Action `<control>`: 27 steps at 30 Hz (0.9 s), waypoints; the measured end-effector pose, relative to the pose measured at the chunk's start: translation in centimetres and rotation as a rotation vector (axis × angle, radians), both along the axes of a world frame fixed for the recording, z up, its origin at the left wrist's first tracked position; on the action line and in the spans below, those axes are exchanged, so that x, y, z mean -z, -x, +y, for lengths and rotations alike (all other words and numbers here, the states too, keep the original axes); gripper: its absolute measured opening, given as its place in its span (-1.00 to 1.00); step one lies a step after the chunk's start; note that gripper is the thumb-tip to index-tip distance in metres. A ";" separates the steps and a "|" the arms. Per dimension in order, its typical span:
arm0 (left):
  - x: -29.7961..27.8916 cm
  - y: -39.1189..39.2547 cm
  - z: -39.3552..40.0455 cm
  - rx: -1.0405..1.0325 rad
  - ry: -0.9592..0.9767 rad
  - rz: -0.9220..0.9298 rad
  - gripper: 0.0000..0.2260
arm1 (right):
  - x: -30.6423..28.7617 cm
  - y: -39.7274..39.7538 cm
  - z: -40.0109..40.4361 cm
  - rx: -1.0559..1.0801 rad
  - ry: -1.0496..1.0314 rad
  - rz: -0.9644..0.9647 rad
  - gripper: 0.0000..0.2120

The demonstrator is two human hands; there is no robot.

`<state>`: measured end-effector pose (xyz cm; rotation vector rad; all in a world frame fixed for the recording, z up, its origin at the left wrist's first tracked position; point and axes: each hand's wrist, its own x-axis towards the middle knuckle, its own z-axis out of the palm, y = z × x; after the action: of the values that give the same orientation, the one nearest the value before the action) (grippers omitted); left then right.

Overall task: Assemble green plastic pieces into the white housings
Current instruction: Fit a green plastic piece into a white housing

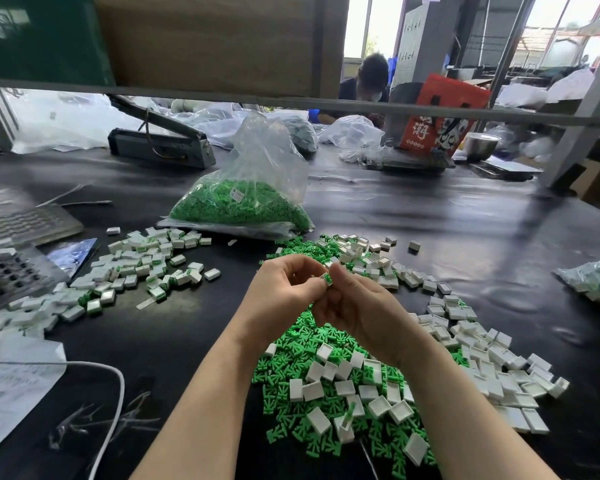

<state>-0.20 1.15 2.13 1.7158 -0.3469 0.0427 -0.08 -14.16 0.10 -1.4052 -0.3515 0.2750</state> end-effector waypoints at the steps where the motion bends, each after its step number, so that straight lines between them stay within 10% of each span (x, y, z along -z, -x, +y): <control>1: 0.0 0.0 -0.1 0.005 0.004 -0.004 -0.93 | 0.0 0.0 0.0 0.006 0.010 -0.013 -0.51; 27: 0.4 0.1 -0.7 0.034 0.115 0.008 -0.87 | 0.1 0.3 -0.3 0.024 0.056 -0.123 -0.74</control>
<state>-0.29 0.45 1.76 1.5957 -0.3612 0.0300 -0.34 -14.42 0.01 -1.4842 -0.4301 0.1806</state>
